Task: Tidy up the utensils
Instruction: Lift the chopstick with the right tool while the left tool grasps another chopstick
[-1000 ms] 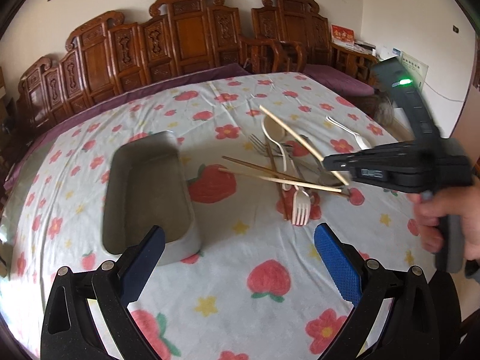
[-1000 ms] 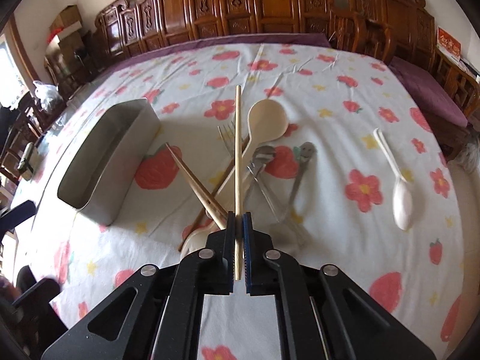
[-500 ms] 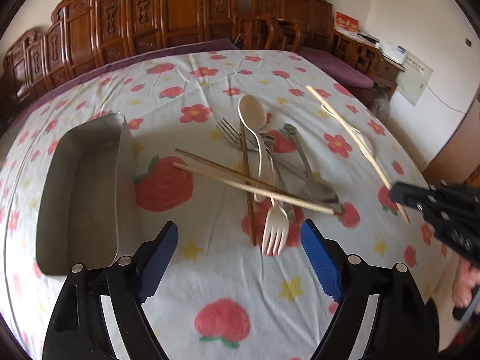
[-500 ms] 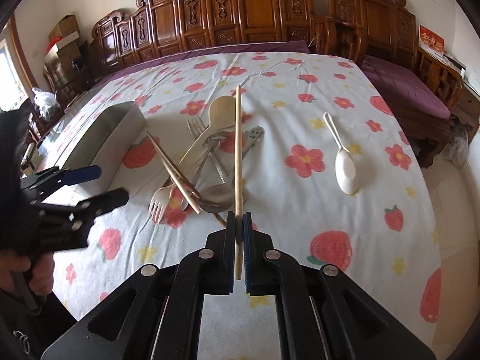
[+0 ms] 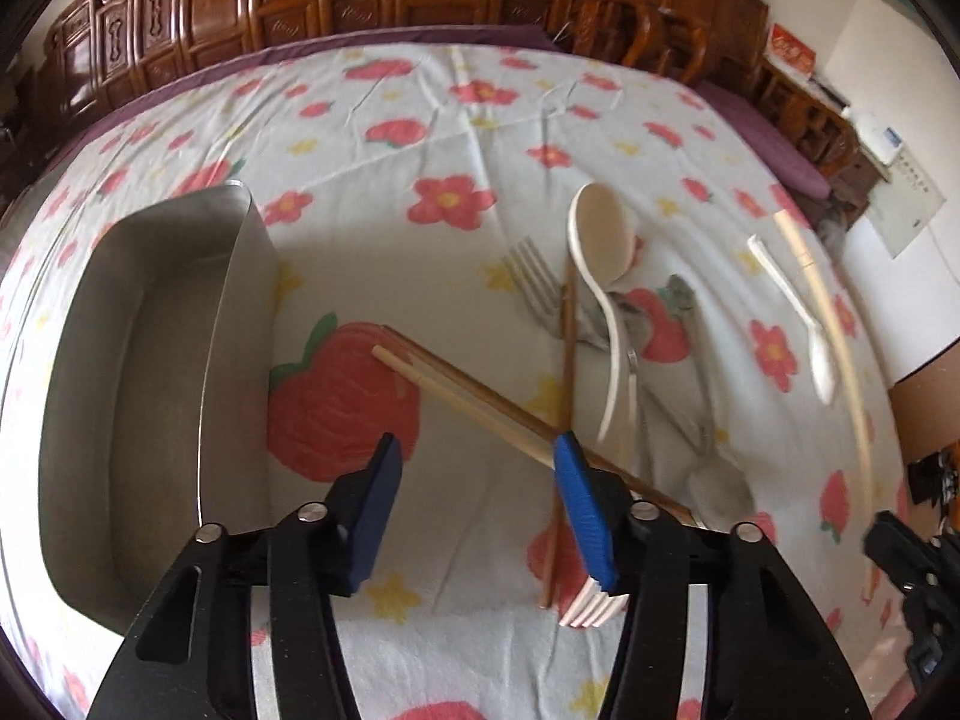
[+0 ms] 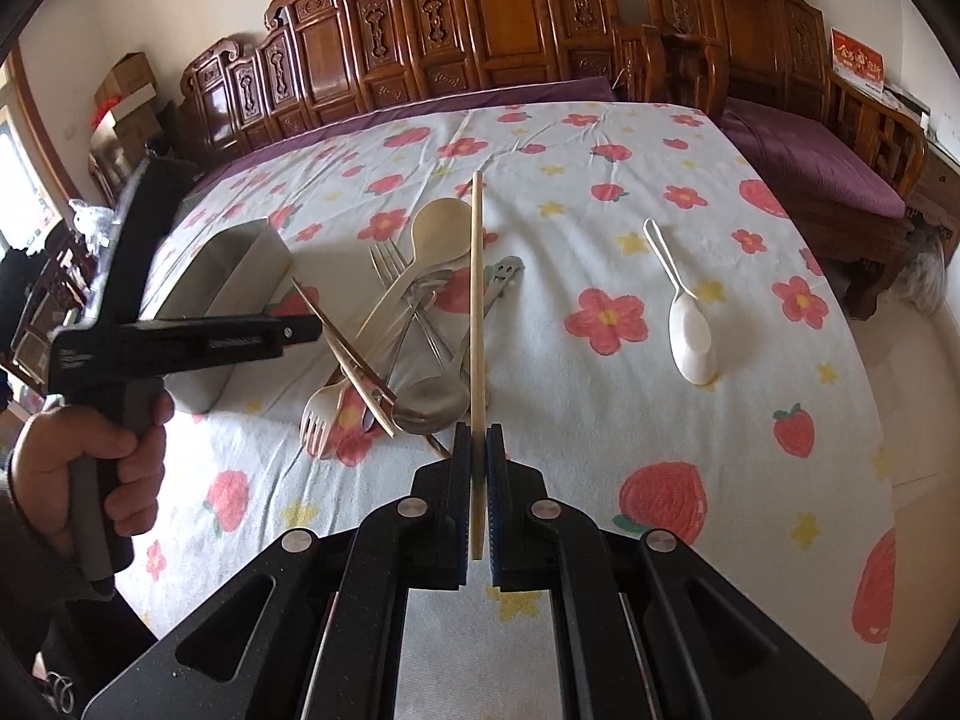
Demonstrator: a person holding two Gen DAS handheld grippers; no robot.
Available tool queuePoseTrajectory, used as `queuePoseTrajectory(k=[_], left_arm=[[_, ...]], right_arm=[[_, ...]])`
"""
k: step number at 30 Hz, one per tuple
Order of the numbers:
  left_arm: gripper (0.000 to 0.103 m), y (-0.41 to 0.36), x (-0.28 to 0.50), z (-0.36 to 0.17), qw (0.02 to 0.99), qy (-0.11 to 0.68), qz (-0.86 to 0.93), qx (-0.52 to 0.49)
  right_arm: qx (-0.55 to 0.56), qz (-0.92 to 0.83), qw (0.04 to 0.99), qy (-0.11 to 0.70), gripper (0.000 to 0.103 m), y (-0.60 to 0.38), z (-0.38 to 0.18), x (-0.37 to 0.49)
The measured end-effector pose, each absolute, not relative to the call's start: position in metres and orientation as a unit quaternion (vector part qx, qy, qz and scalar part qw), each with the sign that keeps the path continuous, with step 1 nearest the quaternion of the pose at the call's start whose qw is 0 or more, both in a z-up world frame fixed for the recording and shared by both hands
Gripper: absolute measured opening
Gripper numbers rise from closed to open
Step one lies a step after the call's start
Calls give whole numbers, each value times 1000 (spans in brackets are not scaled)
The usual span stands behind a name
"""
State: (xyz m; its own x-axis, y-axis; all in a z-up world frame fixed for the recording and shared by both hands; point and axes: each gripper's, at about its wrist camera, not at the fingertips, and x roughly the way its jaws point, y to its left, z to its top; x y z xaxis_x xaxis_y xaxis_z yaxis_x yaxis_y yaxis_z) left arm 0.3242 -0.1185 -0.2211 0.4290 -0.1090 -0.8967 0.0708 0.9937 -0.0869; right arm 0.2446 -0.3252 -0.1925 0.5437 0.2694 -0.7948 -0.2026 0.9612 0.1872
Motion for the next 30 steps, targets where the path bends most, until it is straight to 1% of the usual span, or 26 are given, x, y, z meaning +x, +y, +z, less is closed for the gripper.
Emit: queuePoseTrajectory(k=[11, 14, 23, 25, 29, 30], left_arm=[[48, -126, 346, -224, 840, 540, -50, -15], [48, -129, 350, -229, 832, 553, -43, -9], [48, -132, 343, -237, 815, 578, -38, -7], [46, -133, 341, -238, 815, 578, -37, -8], [30, -133, 338, -236, 812, 582, -39, -12], [28, -133, 338, -236, 812, 582, -39, -13]], right_arm=[[40, 136, 876, 461, 6, -324, -194, 244], [38, 137, 875, 463, 6, -324, -196, 244], [39, 139, 874, 463, 6, -323, -196, 245], [38, 140, 874, 463, 6, -322, -196, 244], [37, 140, 874, 464, 6, -322, -196, 244], [37, 140, 874, 464, 6, -322, -196, 244]])
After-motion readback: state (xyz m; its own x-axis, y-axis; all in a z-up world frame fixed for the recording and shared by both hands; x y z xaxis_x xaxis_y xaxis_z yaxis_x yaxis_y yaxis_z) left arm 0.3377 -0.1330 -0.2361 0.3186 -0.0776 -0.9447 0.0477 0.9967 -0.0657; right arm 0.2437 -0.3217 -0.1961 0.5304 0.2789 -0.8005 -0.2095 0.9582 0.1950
